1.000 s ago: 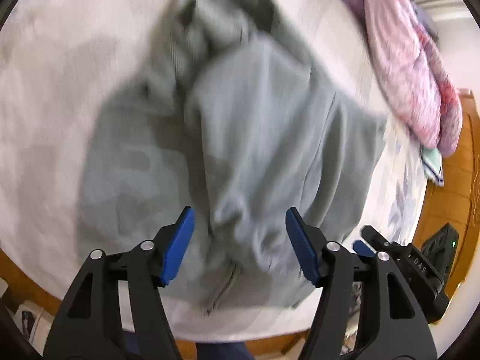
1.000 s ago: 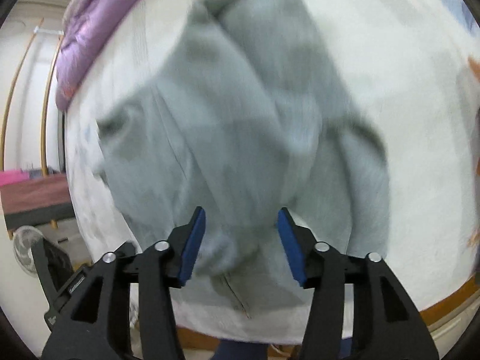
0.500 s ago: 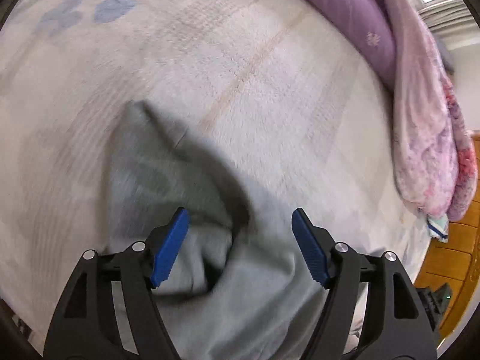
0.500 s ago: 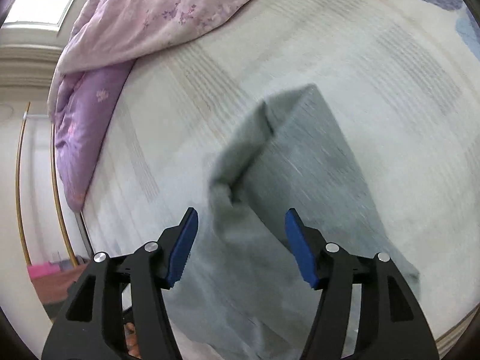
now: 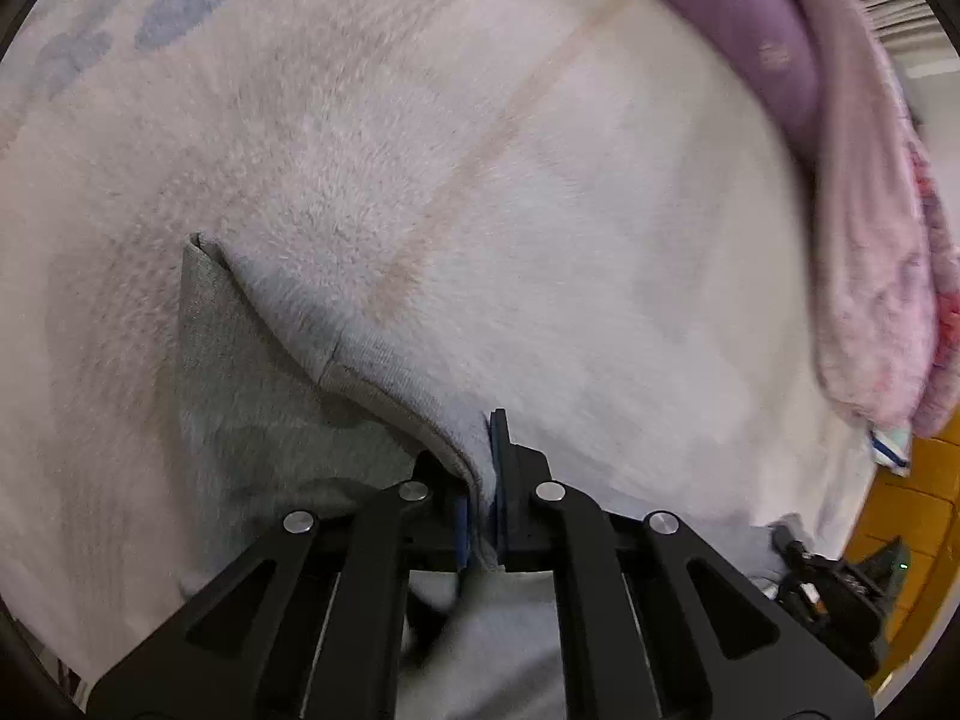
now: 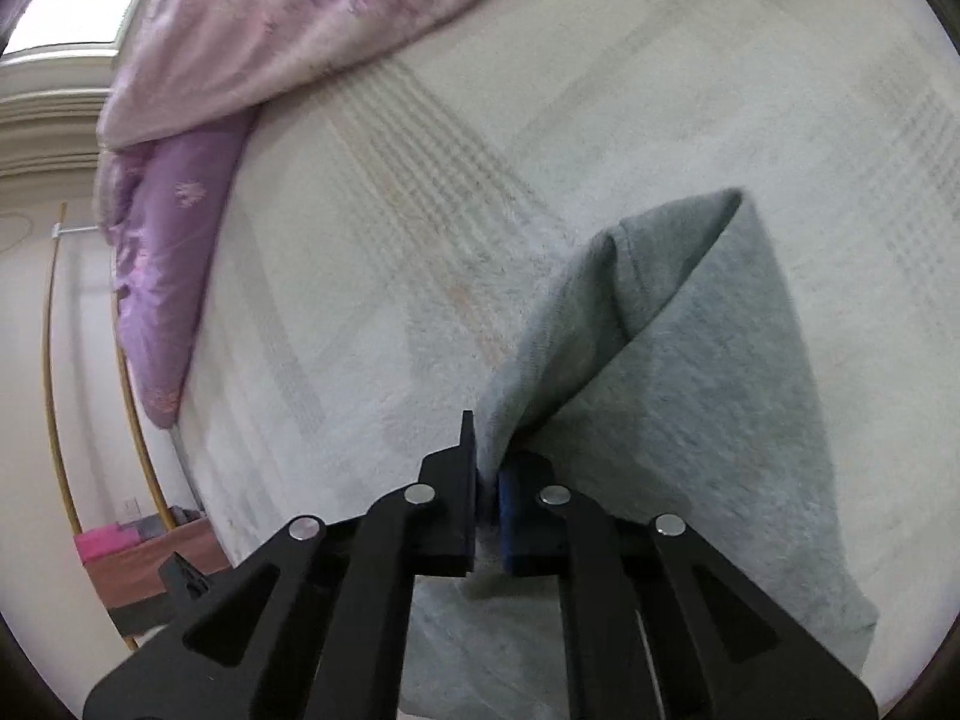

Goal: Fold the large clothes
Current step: 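Fold the hem over onto the folded hoodie with both grippers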

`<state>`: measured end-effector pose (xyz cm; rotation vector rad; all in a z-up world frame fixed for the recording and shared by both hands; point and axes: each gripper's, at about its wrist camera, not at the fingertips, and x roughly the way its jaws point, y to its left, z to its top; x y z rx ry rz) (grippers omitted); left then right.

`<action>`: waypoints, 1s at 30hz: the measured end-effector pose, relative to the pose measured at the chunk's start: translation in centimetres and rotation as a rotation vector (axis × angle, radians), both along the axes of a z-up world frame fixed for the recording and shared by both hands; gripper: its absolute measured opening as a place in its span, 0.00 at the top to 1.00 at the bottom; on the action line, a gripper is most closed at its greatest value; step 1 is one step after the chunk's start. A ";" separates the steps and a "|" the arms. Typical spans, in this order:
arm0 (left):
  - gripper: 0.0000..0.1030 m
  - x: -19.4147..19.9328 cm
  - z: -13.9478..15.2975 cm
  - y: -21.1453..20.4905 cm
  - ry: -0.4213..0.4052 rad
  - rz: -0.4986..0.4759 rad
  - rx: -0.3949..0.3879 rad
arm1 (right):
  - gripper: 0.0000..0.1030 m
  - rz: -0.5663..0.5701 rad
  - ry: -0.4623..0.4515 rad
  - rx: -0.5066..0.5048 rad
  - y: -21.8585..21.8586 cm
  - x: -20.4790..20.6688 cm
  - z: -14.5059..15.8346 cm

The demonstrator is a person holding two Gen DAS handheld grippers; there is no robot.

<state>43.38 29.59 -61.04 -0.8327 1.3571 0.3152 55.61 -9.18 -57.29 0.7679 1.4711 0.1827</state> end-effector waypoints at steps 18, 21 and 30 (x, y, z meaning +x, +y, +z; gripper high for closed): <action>0.95 -23.1 10.4 -2.9 0.010 -0.001 -0.134 | 0.96 0.147 0.109 0.039 -5.2 -20.7 9.2; 0.95 -27.7 8.1 -3.0 0.087 0.023 -0.160 | 0.96 0.130 0.213 0.001 -6.4 -25.1 6.6; 0.95 -34.7 -1.2 -2.8 0.234 0.100 -0.156 | 0.96 0.119 0.321 -0.123 -7.2 -31.2 -3.1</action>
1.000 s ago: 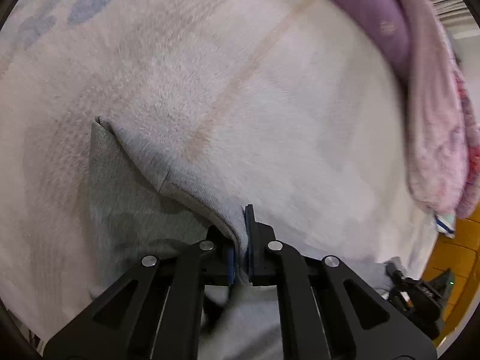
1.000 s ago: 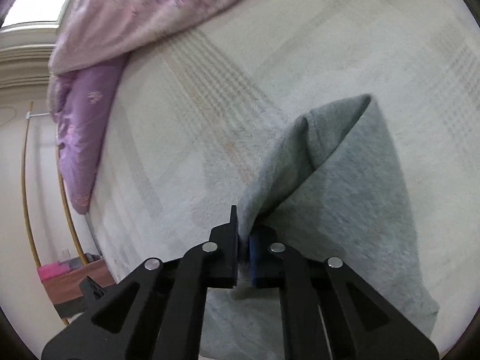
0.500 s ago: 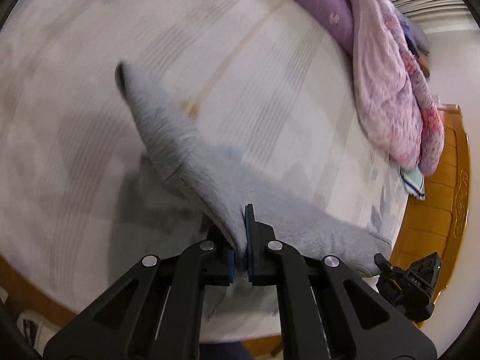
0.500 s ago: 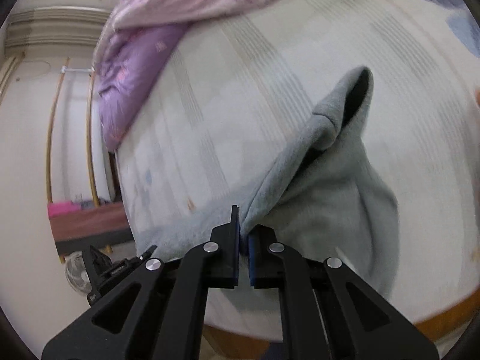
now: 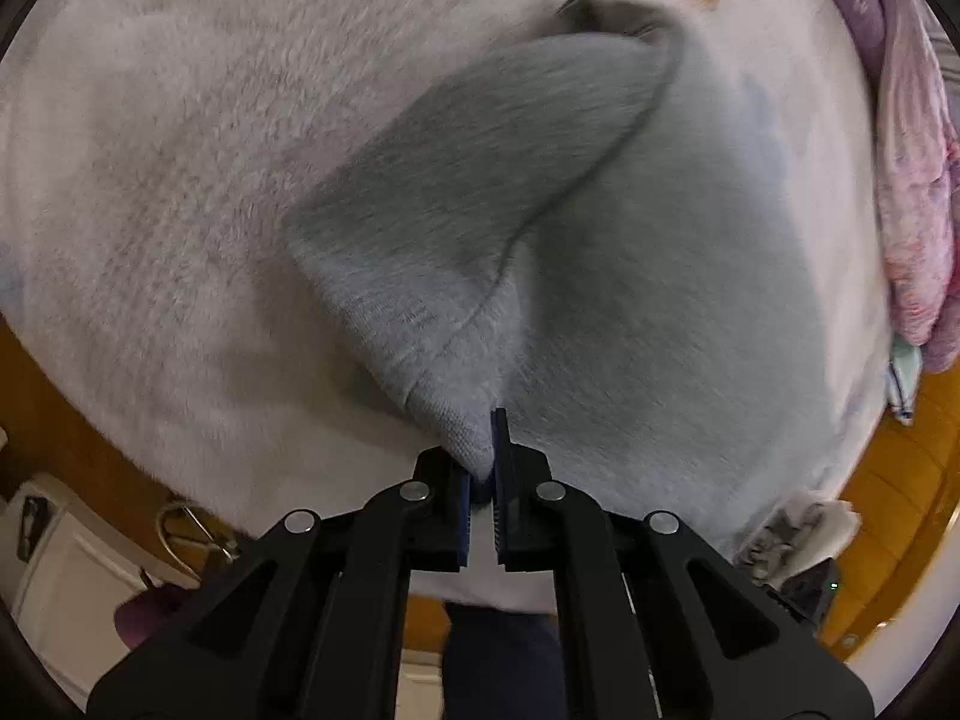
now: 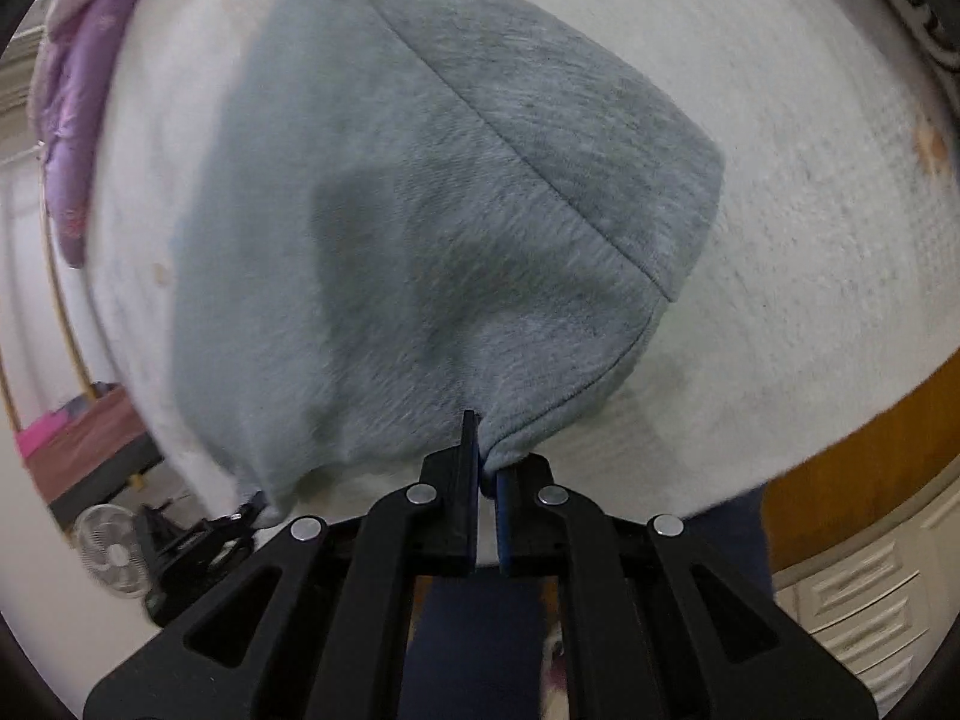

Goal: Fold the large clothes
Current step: 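Fold the hem over onto the folded hoodie with both grippers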

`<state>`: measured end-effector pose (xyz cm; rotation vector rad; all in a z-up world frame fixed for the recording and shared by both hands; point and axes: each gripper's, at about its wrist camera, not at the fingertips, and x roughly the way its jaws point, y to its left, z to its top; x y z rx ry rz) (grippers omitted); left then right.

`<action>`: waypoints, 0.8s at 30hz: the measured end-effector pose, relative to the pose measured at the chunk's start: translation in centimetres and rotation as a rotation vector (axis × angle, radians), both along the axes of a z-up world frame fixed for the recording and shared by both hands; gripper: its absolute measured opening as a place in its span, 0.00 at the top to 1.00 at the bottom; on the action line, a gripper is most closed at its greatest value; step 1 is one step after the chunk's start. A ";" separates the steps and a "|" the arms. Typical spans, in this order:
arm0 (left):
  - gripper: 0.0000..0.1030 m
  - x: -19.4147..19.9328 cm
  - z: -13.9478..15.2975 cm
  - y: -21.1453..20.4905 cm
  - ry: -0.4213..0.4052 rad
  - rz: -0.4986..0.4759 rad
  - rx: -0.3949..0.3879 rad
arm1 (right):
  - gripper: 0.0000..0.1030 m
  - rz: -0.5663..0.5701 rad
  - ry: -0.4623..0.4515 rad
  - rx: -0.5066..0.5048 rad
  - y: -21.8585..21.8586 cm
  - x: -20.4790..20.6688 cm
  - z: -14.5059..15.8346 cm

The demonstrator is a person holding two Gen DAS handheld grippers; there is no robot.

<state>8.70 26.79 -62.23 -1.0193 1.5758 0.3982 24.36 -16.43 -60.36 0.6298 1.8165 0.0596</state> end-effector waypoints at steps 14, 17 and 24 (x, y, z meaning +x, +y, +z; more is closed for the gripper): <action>0.45 -0.4 -0.7 0.8 0.004 0.043 0.010 | 0.60 0.138 -0.016 -0.033 1.3 1.8 0.7; 0.42 -2.0 2.2 1.4 -0.026 0.086 0.035 | 0.59 0.219 -0.059 -0.006 1.4 3.2 3.9; 0.42 0.7 9.3 1.6 -0.208 0.115 0.216 | 0.84 0.420 -0.316 0.028 3.0 9.4 9.5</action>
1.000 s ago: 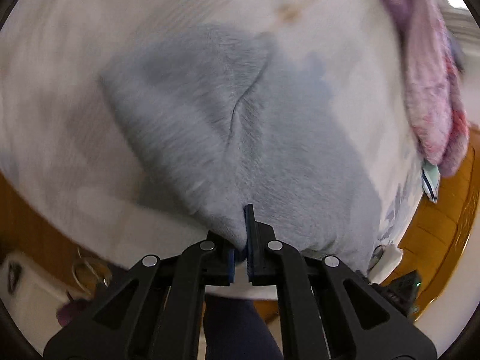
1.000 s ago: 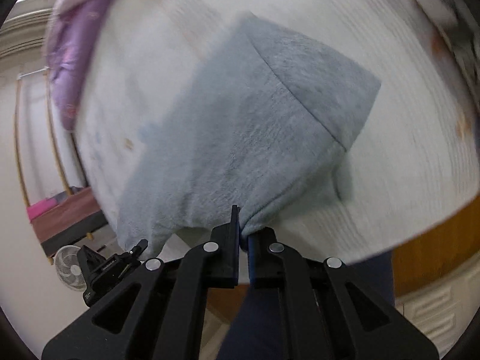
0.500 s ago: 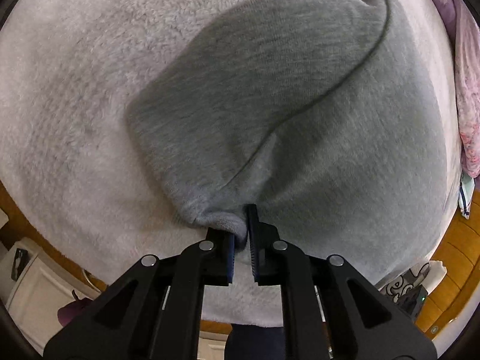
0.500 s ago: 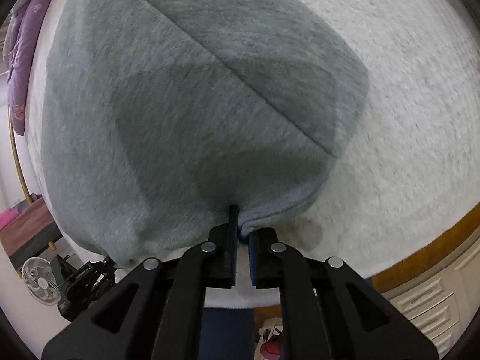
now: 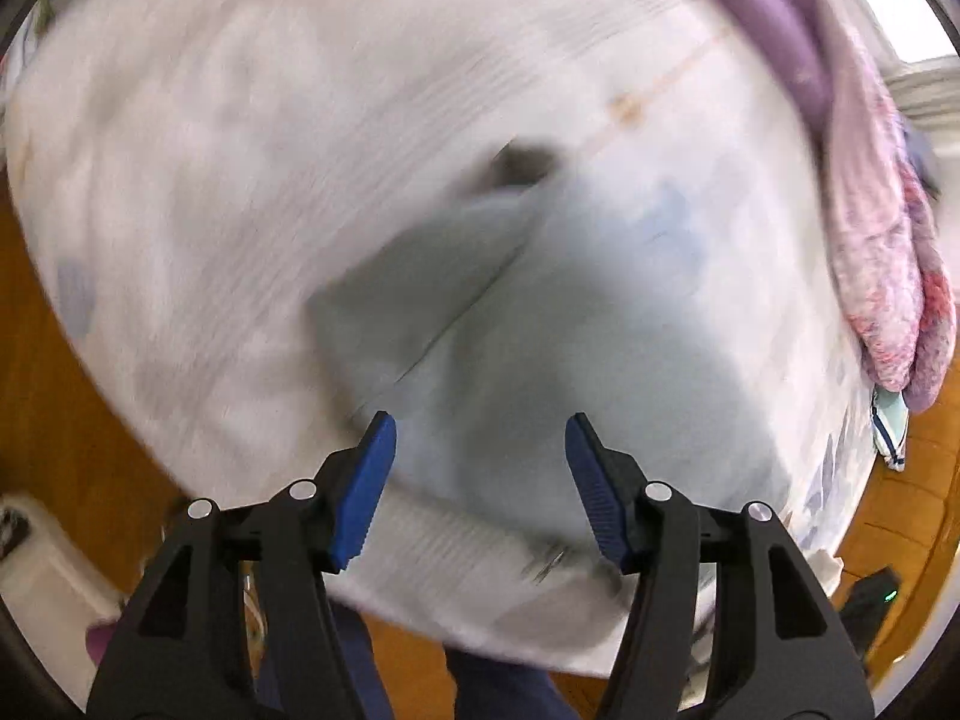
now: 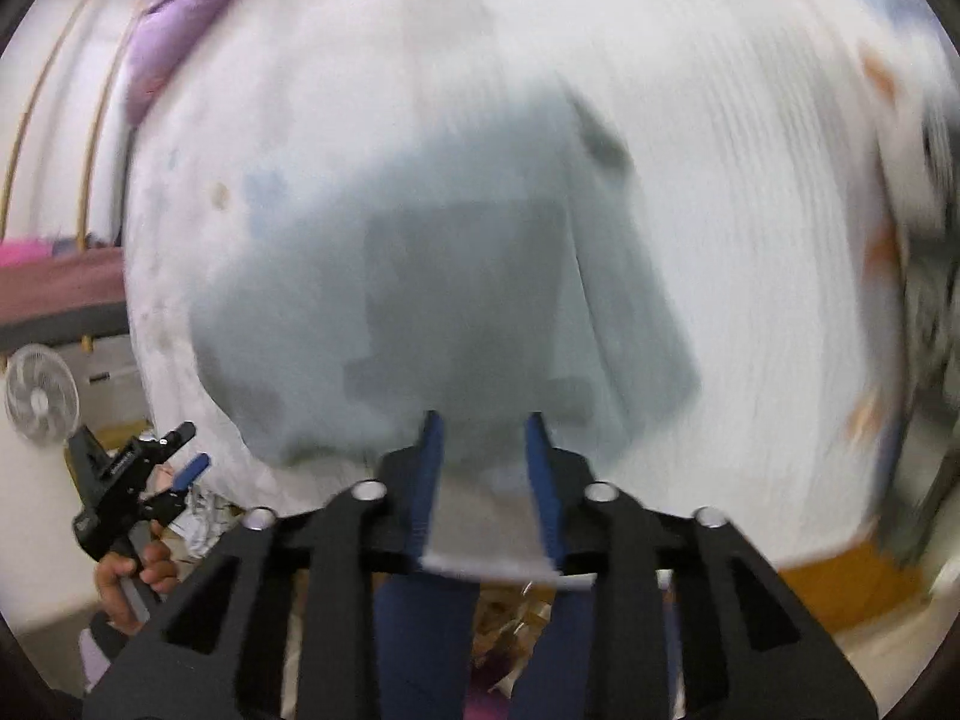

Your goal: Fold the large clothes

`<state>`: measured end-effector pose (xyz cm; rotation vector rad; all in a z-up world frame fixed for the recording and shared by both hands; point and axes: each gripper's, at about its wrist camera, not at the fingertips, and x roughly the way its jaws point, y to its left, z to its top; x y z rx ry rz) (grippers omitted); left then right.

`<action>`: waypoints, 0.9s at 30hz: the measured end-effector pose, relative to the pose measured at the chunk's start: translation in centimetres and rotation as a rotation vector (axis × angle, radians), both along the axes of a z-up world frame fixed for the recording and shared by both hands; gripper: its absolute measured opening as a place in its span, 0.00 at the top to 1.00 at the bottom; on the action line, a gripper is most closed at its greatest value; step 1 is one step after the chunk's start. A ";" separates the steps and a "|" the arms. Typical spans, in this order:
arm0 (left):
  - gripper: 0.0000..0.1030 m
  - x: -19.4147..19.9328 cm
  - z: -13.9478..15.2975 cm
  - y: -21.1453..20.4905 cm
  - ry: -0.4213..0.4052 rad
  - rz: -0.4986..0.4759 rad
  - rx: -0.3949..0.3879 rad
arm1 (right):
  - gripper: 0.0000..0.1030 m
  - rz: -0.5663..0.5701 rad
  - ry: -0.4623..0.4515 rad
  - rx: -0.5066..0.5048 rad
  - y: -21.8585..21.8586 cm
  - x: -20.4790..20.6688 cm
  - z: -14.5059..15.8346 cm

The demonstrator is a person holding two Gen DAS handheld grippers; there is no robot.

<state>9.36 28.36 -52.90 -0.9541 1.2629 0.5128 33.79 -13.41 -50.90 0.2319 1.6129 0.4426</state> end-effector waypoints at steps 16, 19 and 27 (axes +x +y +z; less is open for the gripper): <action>0.30 10.7 -9.8 4.9 0.049 -0.041 -0.014 | 1.00 -0.258 0.007 -0.204 -8.4 5.8 -11.8; 0.29 10.6 -8.7 5.4 0.005 -0.086 -0.038 | 0.99 -0.207 -0.098 -0.205 -6.3 4.9 -7.8; 0.26 3.5 -4.9 7.5 -0.085 -0.023 -0.073 | 0.99 0.041 -0.186 -0.004 9.2 -0.9 -2.0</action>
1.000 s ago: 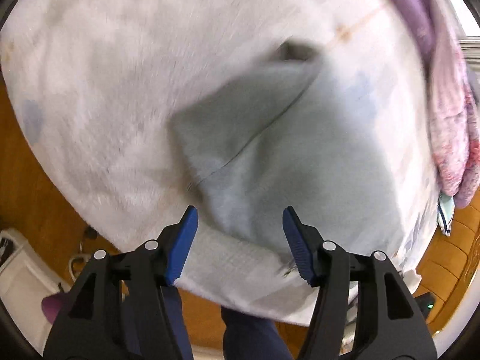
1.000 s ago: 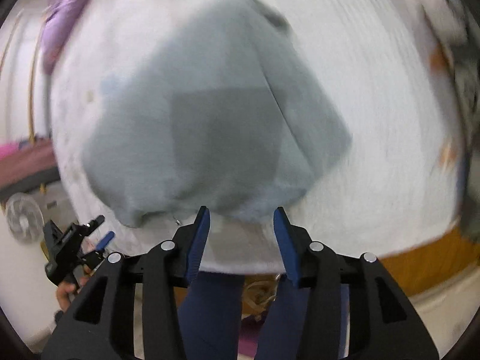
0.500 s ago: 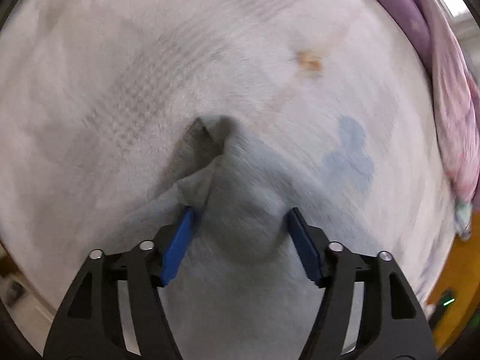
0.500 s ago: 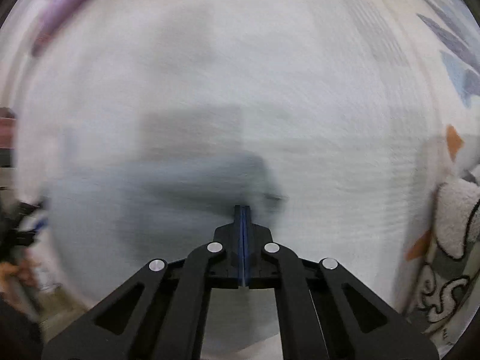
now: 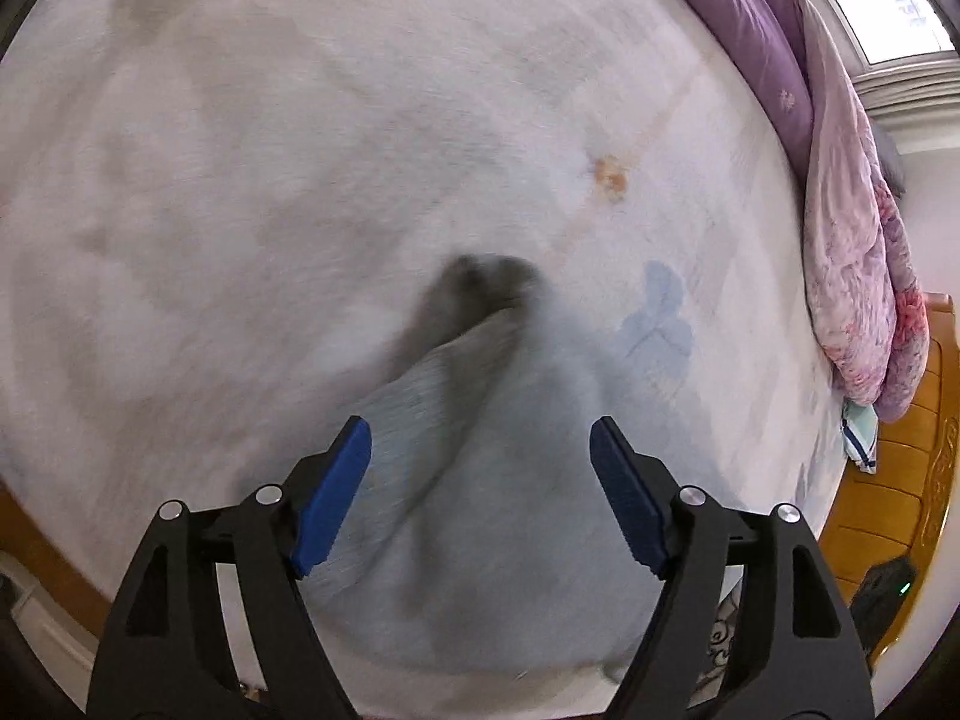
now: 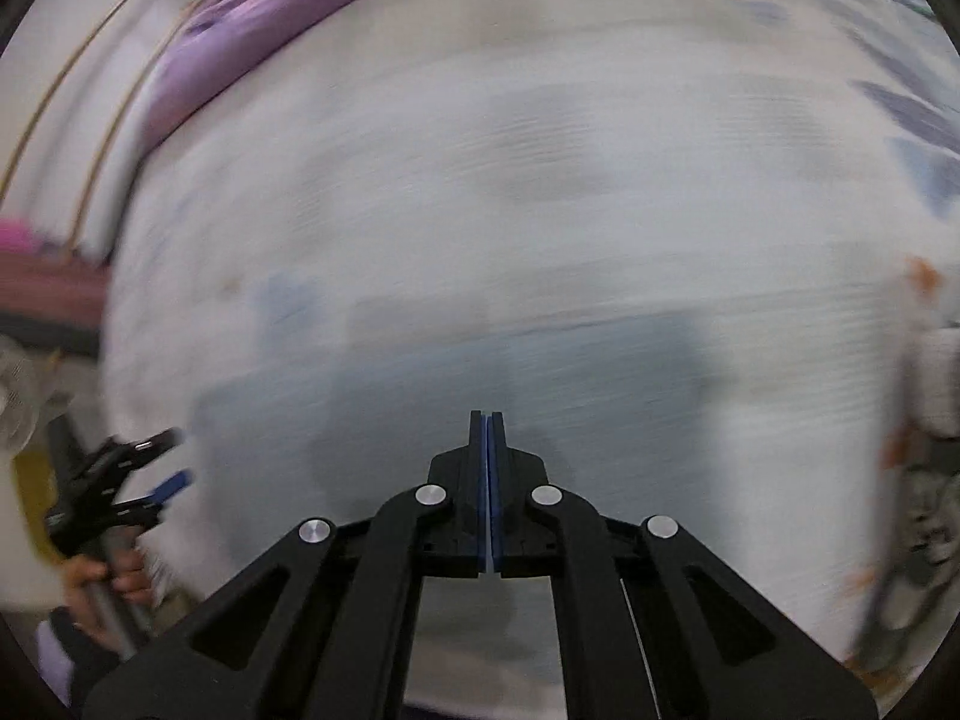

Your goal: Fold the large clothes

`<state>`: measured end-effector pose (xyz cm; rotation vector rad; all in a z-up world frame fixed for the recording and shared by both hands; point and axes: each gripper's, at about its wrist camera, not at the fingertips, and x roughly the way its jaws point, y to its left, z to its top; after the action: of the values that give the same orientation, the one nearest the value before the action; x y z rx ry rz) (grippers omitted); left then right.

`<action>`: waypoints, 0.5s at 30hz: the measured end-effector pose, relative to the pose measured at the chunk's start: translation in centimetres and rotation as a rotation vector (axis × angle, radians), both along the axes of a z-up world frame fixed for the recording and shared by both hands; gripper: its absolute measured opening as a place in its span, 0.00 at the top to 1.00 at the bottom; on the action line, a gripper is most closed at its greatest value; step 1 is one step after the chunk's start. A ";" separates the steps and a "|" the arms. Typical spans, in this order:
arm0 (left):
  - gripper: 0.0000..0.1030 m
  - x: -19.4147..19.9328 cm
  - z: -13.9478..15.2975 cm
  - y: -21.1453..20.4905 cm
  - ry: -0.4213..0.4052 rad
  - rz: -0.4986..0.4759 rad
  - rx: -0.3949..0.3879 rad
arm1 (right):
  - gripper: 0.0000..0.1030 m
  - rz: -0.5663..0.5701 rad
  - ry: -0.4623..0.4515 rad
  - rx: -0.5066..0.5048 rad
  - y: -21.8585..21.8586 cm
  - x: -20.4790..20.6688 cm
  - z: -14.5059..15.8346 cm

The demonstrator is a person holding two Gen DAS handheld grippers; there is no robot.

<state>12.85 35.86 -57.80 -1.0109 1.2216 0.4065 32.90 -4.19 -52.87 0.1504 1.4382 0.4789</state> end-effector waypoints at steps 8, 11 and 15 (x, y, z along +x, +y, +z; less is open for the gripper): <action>0.25 -6.1 -2.2 0.8 0.071 -0.037 -0.049 | 1.00 0.002 0.083 -0.155 8.4 -0.3 -5.7; 0.25 -7.6 -3.5 0.1 0.085 -0.038 -0.082 | 1.00 0.000 0.110 -0.208 7.7 0.4 -9.4; 0.25 -9.8 -5.2 -0.9 0.073 -0.001 -0.173 | 1.00 -0.027 0.097 -0.231 8.3 0.9 -9.6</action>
<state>3.04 34.94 -63.01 -1.1514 1.3403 0.3429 33.81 4.14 -62.50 0.0079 1.5731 0.2834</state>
